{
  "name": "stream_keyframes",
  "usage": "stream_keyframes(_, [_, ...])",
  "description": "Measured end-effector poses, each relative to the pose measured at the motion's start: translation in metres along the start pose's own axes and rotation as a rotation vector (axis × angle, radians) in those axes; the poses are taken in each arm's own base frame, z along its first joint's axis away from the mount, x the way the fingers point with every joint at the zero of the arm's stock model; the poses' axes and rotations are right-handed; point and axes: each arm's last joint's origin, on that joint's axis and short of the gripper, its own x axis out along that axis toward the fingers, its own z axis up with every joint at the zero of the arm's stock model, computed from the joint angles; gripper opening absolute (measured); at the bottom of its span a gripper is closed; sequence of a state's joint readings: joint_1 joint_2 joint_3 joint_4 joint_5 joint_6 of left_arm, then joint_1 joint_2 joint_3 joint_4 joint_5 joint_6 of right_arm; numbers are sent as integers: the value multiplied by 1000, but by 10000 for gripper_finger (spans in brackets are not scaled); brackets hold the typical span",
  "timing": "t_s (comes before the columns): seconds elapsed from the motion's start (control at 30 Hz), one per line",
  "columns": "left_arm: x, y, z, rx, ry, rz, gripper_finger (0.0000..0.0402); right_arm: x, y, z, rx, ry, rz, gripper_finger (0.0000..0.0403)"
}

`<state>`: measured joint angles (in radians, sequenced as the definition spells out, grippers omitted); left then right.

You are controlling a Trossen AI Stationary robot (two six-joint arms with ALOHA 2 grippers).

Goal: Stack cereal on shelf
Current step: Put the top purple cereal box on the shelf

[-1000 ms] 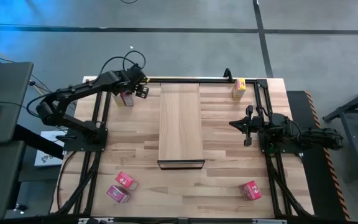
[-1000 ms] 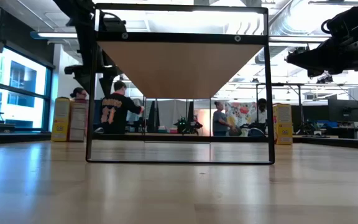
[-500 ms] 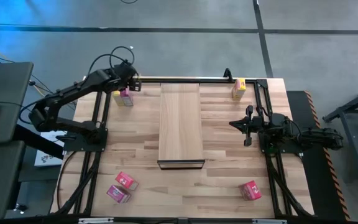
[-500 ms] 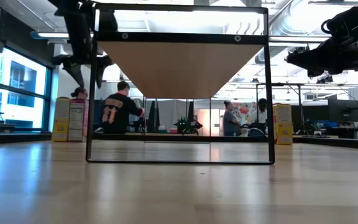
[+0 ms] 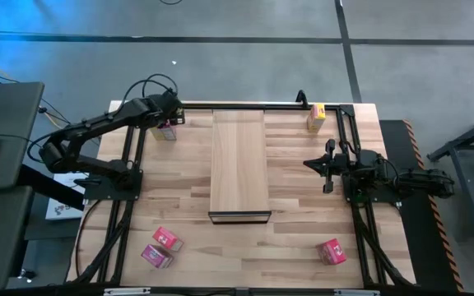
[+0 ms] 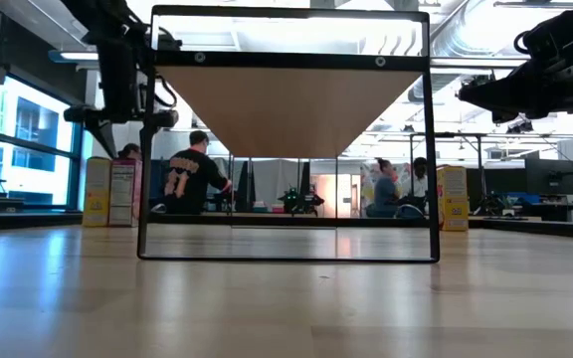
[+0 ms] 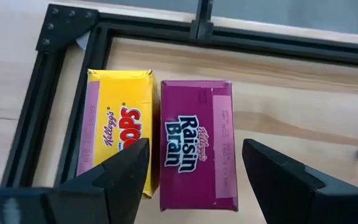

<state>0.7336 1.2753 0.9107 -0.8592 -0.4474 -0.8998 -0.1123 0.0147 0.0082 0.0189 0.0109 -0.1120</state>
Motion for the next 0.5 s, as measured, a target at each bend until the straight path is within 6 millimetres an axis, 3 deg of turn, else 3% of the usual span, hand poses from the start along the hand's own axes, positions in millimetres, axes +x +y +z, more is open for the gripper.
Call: stream_keyframes(0.5, [2,-5,0,35,-76,15,252,0,0,0,0,0,0,0])
